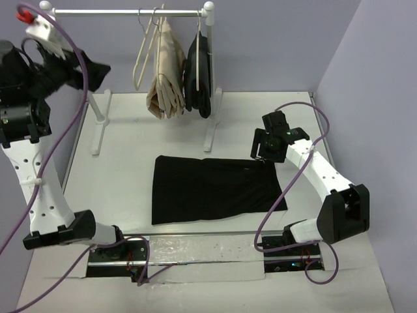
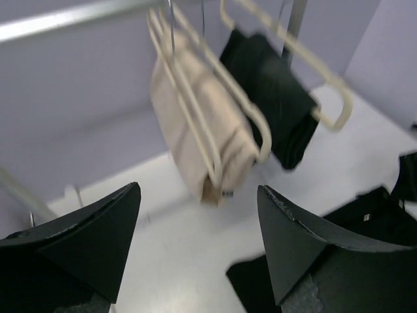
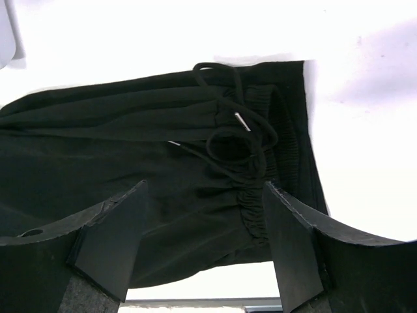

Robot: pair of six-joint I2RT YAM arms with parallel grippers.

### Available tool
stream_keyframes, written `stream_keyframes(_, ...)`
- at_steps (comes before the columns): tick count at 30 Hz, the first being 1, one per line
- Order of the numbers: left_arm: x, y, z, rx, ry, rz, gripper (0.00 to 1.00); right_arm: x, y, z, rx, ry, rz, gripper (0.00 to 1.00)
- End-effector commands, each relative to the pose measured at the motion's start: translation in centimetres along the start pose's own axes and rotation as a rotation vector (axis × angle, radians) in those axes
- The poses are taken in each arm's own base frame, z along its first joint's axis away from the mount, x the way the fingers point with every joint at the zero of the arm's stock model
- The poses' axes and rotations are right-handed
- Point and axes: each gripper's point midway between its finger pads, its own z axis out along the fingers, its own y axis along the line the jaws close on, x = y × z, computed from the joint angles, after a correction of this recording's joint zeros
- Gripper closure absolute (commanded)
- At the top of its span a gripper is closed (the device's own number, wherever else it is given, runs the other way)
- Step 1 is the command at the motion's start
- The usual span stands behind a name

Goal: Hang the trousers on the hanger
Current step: Fold the trousers at the center of the board, then pick up the hanger from the clothesline.

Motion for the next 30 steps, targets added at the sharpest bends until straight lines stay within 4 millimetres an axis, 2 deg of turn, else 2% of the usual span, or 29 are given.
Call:
stream_keyframes(1,-4.8,-0.3,2.1,0.070,-0.133,-0.111,0.18,-0.4,0.8,0.0,-0.041,-0.019,-0.003,0.23)
stream_keyframes(3,-5.5,-0.3,4.8,0.090,-0.146,-0.106,0.17,-0.1,0.9,0.0,-0.049,-0.012,-0.004,0.24)
stream_keyframes(4,-5.1,0.7,6.0,0.030,-0.140,-0.094,0.17,0.1,0.9,0.1,-0.048,-0.008,-0.004,0.24)
stream_keyframes(5,-4.8,0.1,7.7,0.042,-0.130,-0.090,0.17,0.1,0.8,0.1,-0.044,-0.008,-0.004,0.24)
stream_keyframes(8,-4.4,0.2,10.2,0.014,-0.135,-0.089,0.16,0.4,0.7,0.0,-0.042,-0.005,-0.006,0.25)
stream_keyframes(10,-4.1,1.3,11.8,-0.043,-0.135,-0.080,0.16,0.7,0.5,0.0,-0.038,-0.001,-0.005,0.25)
stream_keyframes(12,-4.2,1.9,12.5,-0.078,-0.141,-0.056,0.16,1.1,0.3,-0.1,-0.035,0.006,-0.004,0.25)
stream_keyframes(15,-3.2,2.0,13.9,-0.106,-0.121,-0.048,0.17,1.4,0.1,-0.1,-0.035,0.005,-0.001,0.25)
stream_keyframes(17,-2.1,1.4,14.9,-0.078,-0.095,-0.055,0.19,1.7,0.0,-0.1,-0.034,0.009,0.001,0.25)
stream_keyframes(20,-0.4,1.8,15.9,-0.123,-0.056,-0.041,0.26,1.7,0.0,-0.2,-0.034,0.012,0.004,0.25)
stream_keyframes(24,1.2,1.3,16.8,-0.131,-0.018,-0.033,0.30,1.7,0.1,-0.3,-0.040,0.006,0.004,0.25)
stream_keyframes(25,1.5,1.0,17.1,-0.137,-0.004,0.026,0.31,1.8,0.0,-0.2,-0.040,0.009,0.002,0.25)
stream_keyframes(27,2.8,1.2,17.5,-0.164,0.031,0.057,0.33,1.9,0.1,-0.1,-0.041,0.015,0.004,0.25)
stream_keyframes(30,3.9,2.7,17.6,-0.267,0.065,0.083,0.33,1.9,0.2,0.0,-0.047,0.020,0.007,0.25)
